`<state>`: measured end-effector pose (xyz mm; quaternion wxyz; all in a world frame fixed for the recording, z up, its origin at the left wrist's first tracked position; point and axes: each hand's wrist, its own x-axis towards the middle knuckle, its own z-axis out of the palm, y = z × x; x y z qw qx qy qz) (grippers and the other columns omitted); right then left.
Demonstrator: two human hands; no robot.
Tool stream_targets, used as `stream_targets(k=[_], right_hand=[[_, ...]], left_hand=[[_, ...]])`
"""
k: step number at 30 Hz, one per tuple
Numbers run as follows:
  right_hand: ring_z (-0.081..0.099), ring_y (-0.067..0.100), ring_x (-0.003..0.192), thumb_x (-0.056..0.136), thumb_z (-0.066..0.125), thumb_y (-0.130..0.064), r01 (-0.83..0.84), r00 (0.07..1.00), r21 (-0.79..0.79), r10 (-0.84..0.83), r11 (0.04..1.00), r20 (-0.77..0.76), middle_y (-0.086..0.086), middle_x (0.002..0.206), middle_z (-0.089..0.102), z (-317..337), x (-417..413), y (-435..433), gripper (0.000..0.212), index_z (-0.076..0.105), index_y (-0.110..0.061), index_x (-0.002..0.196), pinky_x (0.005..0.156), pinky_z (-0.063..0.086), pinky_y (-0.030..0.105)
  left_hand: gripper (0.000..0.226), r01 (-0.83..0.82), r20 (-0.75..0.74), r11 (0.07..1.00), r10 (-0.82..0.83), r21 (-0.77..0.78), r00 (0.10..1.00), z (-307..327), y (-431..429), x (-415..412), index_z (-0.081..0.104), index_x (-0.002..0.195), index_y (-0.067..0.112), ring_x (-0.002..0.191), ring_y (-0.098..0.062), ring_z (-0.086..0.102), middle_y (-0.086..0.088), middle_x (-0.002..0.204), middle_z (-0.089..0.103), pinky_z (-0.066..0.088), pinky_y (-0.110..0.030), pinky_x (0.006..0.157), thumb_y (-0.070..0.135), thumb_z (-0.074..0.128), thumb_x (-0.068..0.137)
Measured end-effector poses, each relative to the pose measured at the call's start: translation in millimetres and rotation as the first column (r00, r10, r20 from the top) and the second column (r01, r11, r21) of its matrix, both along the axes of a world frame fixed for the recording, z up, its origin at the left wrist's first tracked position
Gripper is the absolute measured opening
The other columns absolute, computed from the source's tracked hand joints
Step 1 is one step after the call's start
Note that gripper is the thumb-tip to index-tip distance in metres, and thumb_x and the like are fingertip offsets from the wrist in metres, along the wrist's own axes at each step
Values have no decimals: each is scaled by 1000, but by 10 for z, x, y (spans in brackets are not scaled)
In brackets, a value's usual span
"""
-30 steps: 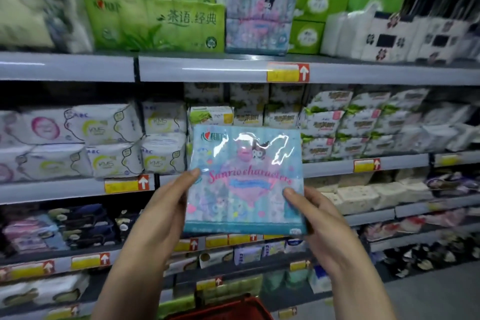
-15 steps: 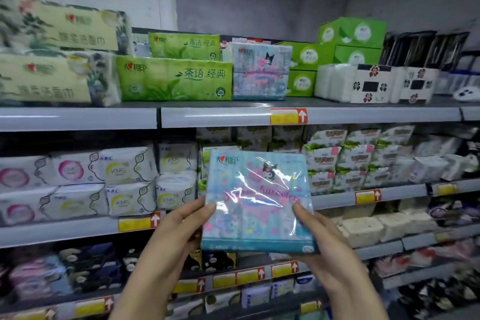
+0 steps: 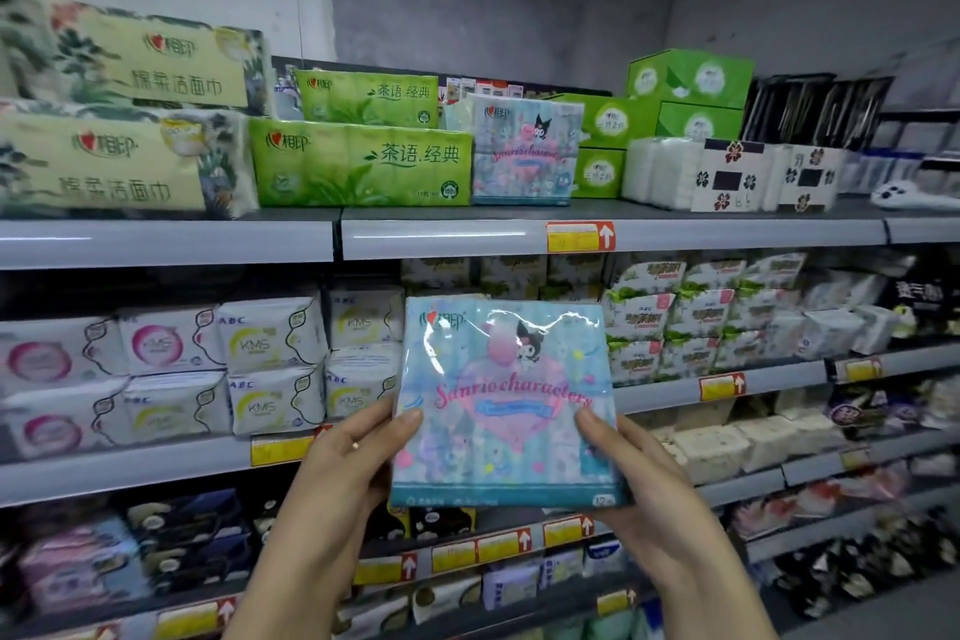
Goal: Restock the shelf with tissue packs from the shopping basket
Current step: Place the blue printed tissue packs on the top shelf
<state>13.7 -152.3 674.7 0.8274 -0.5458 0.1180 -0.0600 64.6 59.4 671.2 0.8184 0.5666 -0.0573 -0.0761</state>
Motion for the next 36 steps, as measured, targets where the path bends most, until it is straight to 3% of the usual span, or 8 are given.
stream_targets(k=[3, 6, 9, 16, 22, 29, 32, 36], right_hand=[[72, 25, 89, 64, 73, -28, 25, 1000, -23, -25, 999, -1, 12, 100, 74, 79, -47, -1, 54, 62, -8, 113, 83, 55, 49], [72, 23, 87, 64, 72, -30, 50, 999, -45, -49, 998, 13, 11, 99, 74, 157, -88, -39, 52, 63, -8, 110, 78, 57, 46], [72, 23, 88, 68, 70, -27, 29, 999, -44, -28, 999, 27, 11, 101, 74, 183, -114, -87, 46, 63, -10, 111, 71, 56, 40], [69, 29, 97, 66, 71, -27, -14, 1000, -48, 14, 999, 3, 12, 101, 74, 118, -30, -241, 49, 64, -11, 112, 85, 54, 49], [69, 30, 98, 68, 71, -25, -84, 996, 5, 84, 996, 8, 13, 105, 73, 101, 187, -606, 50, 62, -10, 116, 83, 54, 48], [70, 28, 96, 72, 67, -22, -159, 987, 58, 157, 986, 44, 12, 107, 73, 73, 560, -1161, 49, 60, -10, 119, 85, 54, 47], [71, 27, 93, 70, 67, -20, -157, 987, 88, 153, 984, 47, 13, 104, 73, 55, 699, -1388, 49, 59, -9, 118, 79, 57, 46], [72, 26, 86, 68, 68, -17, -171, 984, 104, 165, 980, 65, 14, 101, 74, 70, 821, -1736, 50, 58, -8, 116, 68, 60, 41]], left_hand=[[41, 33, 13, 999, -33, 13, 999, 106, -1, -9, 67, 109, 12, 87, -18, 73, -6, 99, 76, 55, -33, 75, 21, 67, 70], [44, 58, 26, 998, -58, 9, 998, 149, -20, -15, 67, 114, 13, 95, -23, 71, -7, 105, 75, 52, -38, 85, 23, 67, 71], [42, 73, 43, 997, -74, 15, 996, 137, -42, -19, 67, 113, 13, 95, -22, 71, -7, 105, 75, 51, -36, 83, 22, 67, 71], [35, 29, 34, 999, -29, 15, 999, 87, -205, 23, 69, 104, 15, 89, -20, 73, -6, 99, 76, 51, -38, 82, 23, 66, 70], [43, 0, 57, 999, -3, 53, 998, 94, -543, 140, 67, 114, 16, 91, -20, 72, -4, 101, 76, 54, -38, 83, 27, 68, 72], [61, -54, 51, 999, 53, 5, 997, 89, -1094, 377, 68, 115, 19, 97, -20, 71, -3, 107, 74, 51, -42, 88, 34, 87, 58], [53, -52, 68, 999, 51, 4, 996, 105, -1352, 446, 75, 103, 21, 97, -21, 71, -6, 106, 74, 50, -43, 91, 39, 79, 53], [49, -35, 59, 999, 35, 12, 998, 73, -1685, 541, 68, 114, 19, 97, -21, 71, -5, 106, 74, 50, -45, 93, 25, 81, 67]])
